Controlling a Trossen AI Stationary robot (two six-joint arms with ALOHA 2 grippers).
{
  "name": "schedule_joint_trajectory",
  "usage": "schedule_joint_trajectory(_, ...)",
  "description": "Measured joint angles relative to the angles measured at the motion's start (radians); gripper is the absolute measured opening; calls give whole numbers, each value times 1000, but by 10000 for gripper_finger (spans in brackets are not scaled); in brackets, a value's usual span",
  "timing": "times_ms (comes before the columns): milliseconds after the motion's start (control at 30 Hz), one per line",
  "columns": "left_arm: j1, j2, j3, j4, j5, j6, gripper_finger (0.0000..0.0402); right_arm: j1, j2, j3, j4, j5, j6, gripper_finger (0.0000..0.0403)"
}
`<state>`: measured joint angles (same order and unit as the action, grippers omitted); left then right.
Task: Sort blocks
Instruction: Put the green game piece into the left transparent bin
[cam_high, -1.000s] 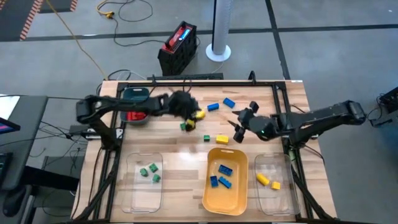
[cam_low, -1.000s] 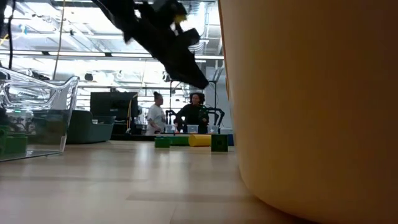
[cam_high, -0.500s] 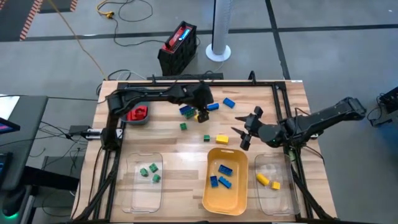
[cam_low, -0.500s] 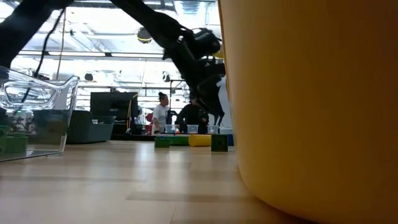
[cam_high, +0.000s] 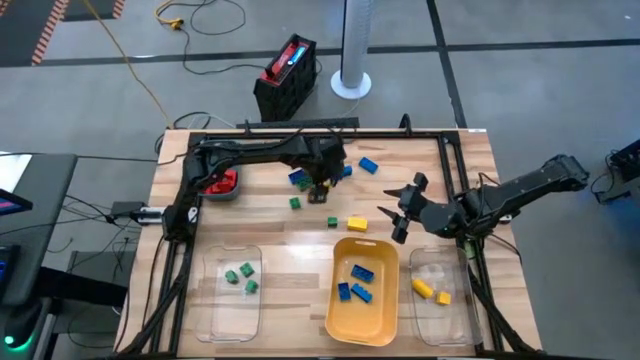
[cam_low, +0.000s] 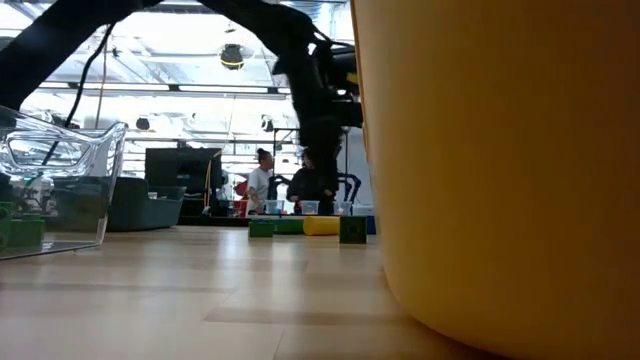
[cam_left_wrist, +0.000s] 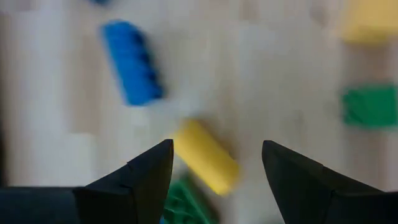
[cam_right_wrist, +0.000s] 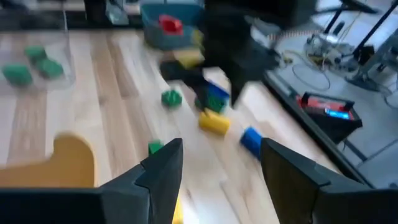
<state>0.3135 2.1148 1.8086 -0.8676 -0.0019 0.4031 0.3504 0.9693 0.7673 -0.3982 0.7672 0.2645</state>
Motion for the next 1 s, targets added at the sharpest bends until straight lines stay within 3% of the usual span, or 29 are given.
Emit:
schedule_joint_trajectory(167,-75,-85,-130,83,25,85,240,32,-15,0,-79,40,56,230)
schedule_joint_trajectory(400,-159,-198,-321,285,-14,61,240,57,-15,0,-73,47,94,230)
schedule_joint_trajectory(700,-215,-184,-343,326,-16,-146,242,18,28,0,7,47,96,220)
schedule_joint_trajectory(1000,-252,-110,-371,440,-34,-180,242,12,68,0,37,34,97,216)
